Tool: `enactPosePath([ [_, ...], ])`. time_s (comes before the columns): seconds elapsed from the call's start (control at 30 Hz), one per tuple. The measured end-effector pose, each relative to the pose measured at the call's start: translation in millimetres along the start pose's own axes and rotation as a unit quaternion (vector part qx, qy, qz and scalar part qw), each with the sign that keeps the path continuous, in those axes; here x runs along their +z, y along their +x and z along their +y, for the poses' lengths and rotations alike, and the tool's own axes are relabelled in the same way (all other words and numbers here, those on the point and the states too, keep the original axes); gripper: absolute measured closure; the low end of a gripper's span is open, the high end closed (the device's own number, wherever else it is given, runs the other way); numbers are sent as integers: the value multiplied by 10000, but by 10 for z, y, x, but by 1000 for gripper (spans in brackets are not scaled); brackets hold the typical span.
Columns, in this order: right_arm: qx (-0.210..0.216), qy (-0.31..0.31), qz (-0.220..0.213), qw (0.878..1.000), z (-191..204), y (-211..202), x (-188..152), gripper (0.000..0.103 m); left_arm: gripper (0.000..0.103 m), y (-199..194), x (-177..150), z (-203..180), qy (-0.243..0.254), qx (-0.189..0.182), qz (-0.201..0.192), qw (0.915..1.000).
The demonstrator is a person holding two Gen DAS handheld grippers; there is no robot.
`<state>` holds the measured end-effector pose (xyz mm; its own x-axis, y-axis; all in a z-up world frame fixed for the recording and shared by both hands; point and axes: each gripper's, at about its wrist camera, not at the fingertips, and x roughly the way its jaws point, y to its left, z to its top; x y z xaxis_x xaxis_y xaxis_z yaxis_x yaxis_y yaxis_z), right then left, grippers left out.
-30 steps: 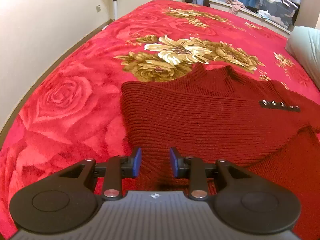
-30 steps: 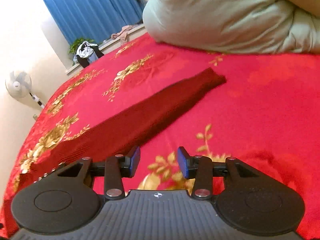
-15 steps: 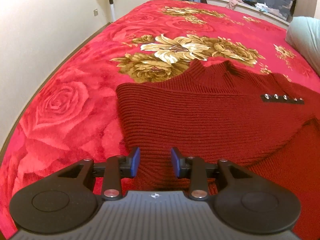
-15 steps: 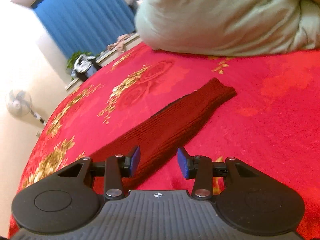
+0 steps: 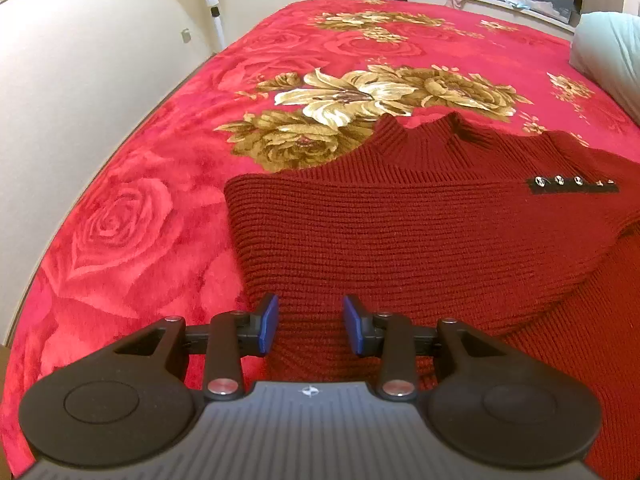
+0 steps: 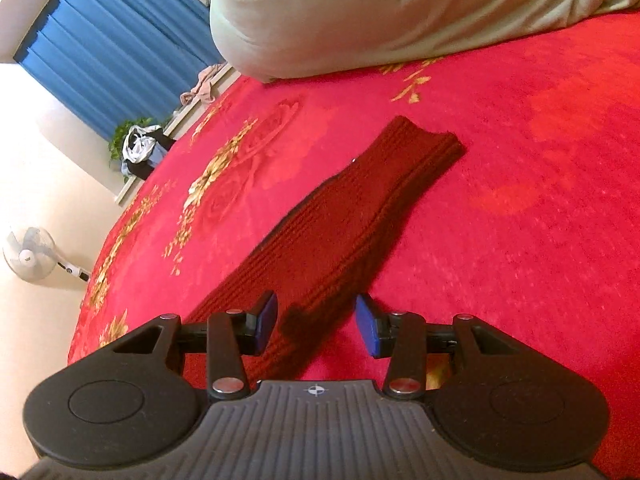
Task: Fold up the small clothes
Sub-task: 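Grasp the other sleeve cuff with the right gripper and lift it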
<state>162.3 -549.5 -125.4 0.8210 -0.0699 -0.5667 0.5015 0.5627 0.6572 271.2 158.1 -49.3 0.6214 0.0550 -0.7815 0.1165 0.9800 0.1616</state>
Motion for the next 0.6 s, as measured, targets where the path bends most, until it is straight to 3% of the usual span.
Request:
enactPosePath([
  [0.07,-33,-47,-36,10000,-5,23,15,62,63,5,13,-3,-18,14,-18,10000],
  [0.2,-83,-156,-124,9998,5,32,40,86,63,-16,42,10,-100,29,-90,9999],
  [0.33,-69,-400,-339,9986,133,-43,61,89,63,-20,61,56,-194,16,-124,9997],
  [0.5,65,-1071,-824,9908,572,-347,11,90,63,-54,74,144,-362,-62,-168,9992],
  [0.6,71,-1419,-837,9863,764,-445,-133,90,63,-76,81,190,-507,-155,-175,9984],
])
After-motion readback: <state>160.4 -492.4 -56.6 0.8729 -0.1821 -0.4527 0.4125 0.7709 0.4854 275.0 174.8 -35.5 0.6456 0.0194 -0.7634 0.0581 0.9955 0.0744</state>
